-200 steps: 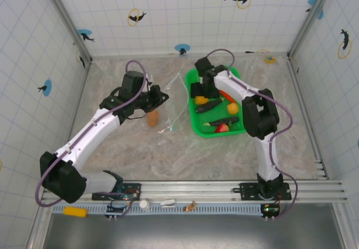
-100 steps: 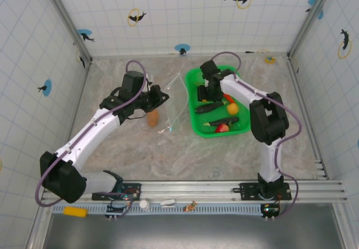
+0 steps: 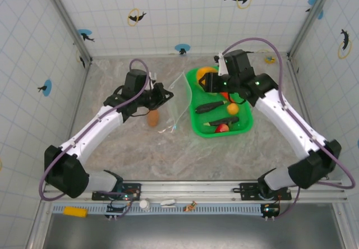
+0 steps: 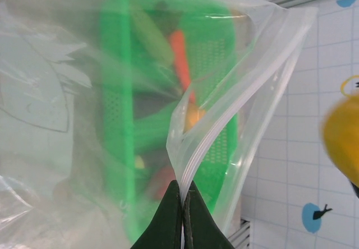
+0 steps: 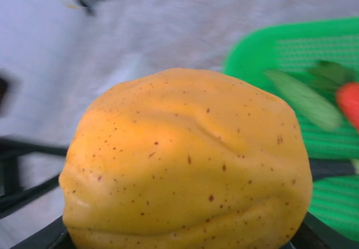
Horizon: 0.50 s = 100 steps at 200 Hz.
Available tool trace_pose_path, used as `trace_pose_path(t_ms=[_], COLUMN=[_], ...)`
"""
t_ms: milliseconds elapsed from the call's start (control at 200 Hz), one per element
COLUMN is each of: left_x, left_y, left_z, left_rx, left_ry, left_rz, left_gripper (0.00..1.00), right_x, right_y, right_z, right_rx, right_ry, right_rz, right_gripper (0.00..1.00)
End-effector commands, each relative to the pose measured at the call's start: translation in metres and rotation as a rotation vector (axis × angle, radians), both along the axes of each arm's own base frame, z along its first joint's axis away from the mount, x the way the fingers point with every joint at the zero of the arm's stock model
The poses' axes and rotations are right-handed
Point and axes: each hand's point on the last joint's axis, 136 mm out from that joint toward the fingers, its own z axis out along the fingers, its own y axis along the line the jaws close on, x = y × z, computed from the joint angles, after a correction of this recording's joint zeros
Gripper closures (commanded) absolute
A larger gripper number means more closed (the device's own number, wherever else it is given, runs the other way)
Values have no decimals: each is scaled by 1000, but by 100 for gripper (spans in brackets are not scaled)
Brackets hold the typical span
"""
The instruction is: Place the food in the zip-top bag and seal the zipper
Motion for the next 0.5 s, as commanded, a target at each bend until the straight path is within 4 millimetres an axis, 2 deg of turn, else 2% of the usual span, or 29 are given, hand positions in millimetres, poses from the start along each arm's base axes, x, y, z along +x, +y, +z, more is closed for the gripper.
trace_pose_path(t_ms=[0, 45, 170, 370, 495], left_x=[4, 4, 3, -5, -10], left_y=[-13, -17, -19, -19, -19], left_z=[21, 25, 33, 44, 52], left_rx=[-91, -102, -119, -154, -176], left_ry=[-21, -28, -34, -60, -80], left_rz=[-30, -39, -39, -65, -82], left_gripper=[100, 100, 100, 100, 100], right_x=[-29, -35, -43, -33, -26], right_y=[40, 51, 73, 79, 73], right_z=[21, 20, 0, -31, -60], right_rx=[146, 182, 184, 178, 100], right_ry=[16, 51, 119, 177, 220], right_rz=[160, 196, 259, 228, 184], right_gripper=[33, 32, 32, 33, 33])
